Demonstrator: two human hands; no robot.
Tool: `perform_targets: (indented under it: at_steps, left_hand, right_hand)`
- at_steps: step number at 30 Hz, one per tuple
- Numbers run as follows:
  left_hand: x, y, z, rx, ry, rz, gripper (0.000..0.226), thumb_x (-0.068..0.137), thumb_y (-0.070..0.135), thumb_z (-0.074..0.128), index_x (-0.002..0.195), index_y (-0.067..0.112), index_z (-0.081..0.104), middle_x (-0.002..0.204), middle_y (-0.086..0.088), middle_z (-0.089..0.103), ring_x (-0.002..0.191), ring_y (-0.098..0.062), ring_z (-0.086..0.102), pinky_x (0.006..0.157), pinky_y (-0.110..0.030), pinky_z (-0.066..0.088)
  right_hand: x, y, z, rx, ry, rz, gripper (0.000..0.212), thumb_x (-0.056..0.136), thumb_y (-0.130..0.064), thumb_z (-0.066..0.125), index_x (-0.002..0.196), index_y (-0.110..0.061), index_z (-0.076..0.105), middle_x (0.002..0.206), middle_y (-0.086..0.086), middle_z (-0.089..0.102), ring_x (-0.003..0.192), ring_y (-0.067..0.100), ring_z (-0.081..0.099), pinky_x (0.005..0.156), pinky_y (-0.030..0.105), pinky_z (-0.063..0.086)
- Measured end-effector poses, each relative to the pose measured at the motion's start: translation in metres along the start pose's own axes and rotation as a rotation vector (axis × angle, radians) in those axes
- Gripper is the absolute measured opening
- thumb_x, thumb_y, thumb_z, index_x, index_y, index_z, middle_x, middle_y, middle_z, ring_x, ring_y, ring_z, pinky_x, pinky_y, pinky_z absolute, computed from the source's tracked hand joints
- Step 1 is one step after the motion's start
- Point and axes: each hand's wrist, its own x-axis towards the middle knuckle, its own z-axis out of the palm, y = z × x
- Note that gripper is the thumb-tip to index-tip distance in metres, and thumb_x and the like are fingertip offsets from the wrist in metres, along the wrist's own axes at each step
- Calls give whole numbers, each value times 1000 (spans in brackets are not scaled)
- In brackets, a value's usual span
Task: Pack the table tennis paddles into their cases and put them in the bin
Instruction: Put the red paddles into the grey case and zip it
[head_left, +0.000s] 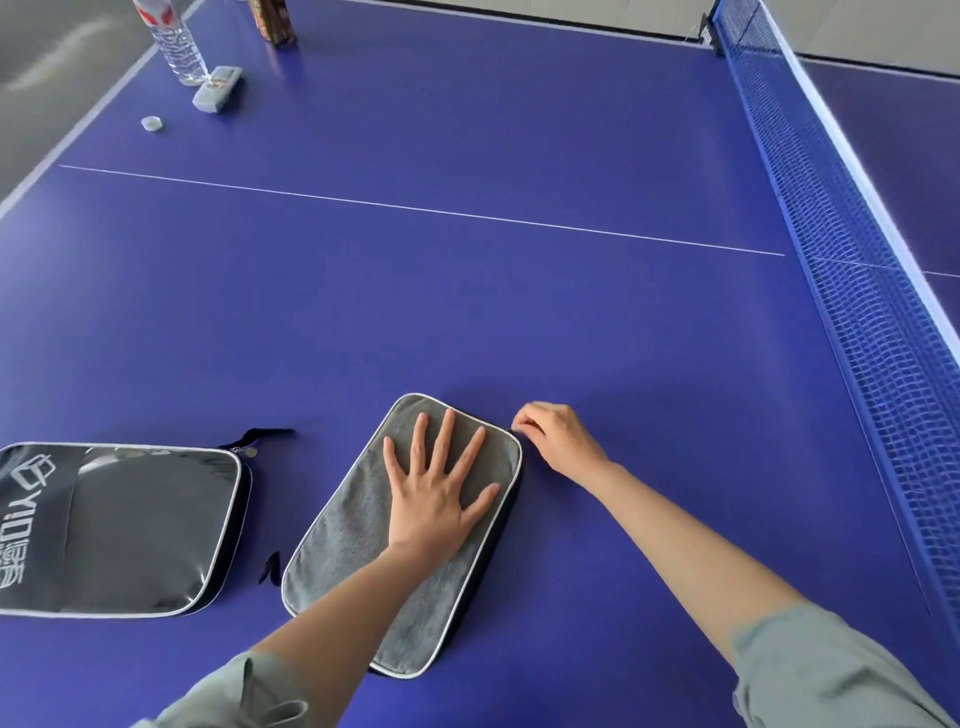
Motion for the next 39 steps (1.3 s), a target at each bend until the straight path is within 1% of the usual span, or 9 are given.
perform_targets:
  at_steps: [5,9,12,17,21,29,32,34,39]
  left_hand:
    - [1,1,1,-9,15,-4,67,85,72,8,147,46,3,161,1,4,148,-30,-4,112,-65,-6]
    - [0,0,2,9,15,1,67,85,71,6,147,45,5,161,-1,5,148,-32,-3,112,-65,-4]
    - [6,2,1,-1,-12,-7,66,85,71,6,146,47,0,161,-3,-1,147,-33,-7,110,-66,-4]
    - [22,-4,-9,20,-28,75,68,83,74,12,145,50,0,160,-4,9,146,-39,-5,110,-67,-6]
    - [23,-13,-14,3,-25,-61,73,81,77,14,147,47,2,158,-4,13,142,-47,0,107,-71,-4]
    - [22,-24,-22,95,-55,-342,86,81,77,10,151,26,6,152,-22,18,140,-51,1,107,-70,-9]
    - [17,-24,-16,58,41,-62,71,87,69,19,149,34,14,156,-17,19,143,-47,-2,108,-65,-16]
    - [13,-25,-8,10,77,224,60,93,59,19,149,39,10,158,-7,19,146,-37,0,115,-60,-4]
    - [17,-29,-2,31,64,214,61,93,59,15,150,37,8,160,1,14,148,-29,6,116,-60,7]
  right_hand:
    - [-70,-5,32,130,283,177,12,87,-3,61,76,-2,64,74,7,68,63,15,57,62,23,45]
    - [-106,-32,63,350,303,408,14,90,-6,58,77,-5,62,65,7,68,50,3,57,52,12,42]
    - [-121,-55,83,496,290,470,16,94,-3,49,78,-5,54,62,10,64,42,6,56,44,17,45]
    - [-119,-62,86,700,352,550,13,95,2,41,84,-1,46,78,22,64,65,27,69,55,25,58]
    - [-90,-54,72,575,393,543,18,91,8,38,80,-4,44,84,29,61,73,42,64,54,31,58]
    - [-13,-48,47,146,197,215,12,89,7,40,79,3,45,73,22,62,67,41,56,55,45,38]
    - [15,-45,36,122,97,146,11,92,0,43,84,4,49,77,21,65,70,39,59,62,45,44]
    - [31,-42,27,151,12,121,12,93,-3,45,84,3,50,80,21,65,72,38,61,66,47,49]
    - [44,-31,14,163,-142,121,11,94,-8,52,86,-1,55,92,20,65,77,28,63,73,39,51]
